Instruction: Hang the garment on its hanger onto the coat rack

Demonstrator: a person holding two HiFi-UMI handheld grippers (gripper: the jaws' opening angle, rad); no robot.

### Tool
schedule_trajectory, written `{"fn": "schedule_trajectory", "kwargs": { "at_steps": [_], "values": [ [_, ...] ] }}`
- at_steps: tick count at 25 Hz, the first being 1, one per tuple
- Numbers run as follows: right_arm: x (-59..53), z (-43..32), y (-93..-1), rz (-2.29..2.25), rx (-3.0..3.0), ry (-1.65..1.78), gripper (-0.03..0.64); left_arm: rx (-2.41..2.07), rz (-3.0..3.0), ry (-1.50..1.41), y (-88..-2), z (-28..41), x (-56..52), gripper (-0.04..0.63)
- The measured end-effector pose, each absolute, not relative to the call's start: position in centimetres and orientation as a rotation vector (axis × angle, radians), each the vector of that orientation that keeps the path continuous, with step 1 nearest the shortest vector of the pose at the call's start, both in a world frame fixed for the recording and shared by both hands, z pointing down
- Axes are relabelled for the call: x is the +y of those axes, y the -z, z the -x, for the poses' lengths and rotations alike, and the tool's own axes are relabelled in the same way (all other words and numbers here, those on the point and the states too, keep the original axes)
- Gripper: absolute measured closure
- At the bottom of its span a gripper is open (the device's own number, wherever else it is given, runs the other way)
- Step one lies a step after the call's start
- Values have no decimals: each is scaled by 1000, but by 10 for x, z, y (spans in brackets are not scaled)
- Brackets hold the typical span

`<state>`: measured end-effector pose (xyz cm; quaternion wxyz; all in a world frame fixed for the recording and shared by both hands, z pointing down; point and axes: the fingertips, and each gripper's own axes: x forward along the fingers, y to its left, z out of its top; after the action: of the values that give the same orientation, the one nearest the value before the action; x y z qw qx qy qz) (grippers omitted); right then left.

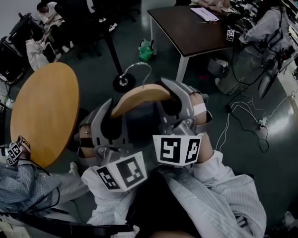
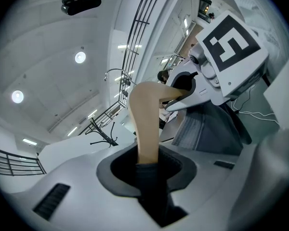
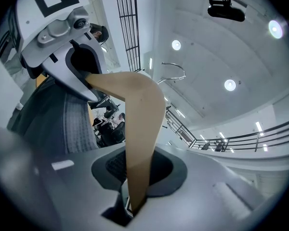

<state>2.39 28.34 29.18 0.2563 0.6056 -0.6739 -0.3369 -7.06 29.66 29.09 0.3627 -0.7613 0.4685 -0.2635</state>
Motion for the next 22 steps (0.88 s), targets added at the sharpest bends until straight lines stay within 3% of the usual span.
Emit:
{"fn": "schedule_trajectory", "kwargs": {
  "at_steps": [10, 22],
  "values": [
    [238, -40, -313, -1629, -1801, 834, 561, 1168, 2028, 701, -313, 55, 248, 508],
    [80, -19, -314, -1734, -1722, 798, 560, 1073, 2020, 654, -312, 77, 82, 508]
  ]
}}
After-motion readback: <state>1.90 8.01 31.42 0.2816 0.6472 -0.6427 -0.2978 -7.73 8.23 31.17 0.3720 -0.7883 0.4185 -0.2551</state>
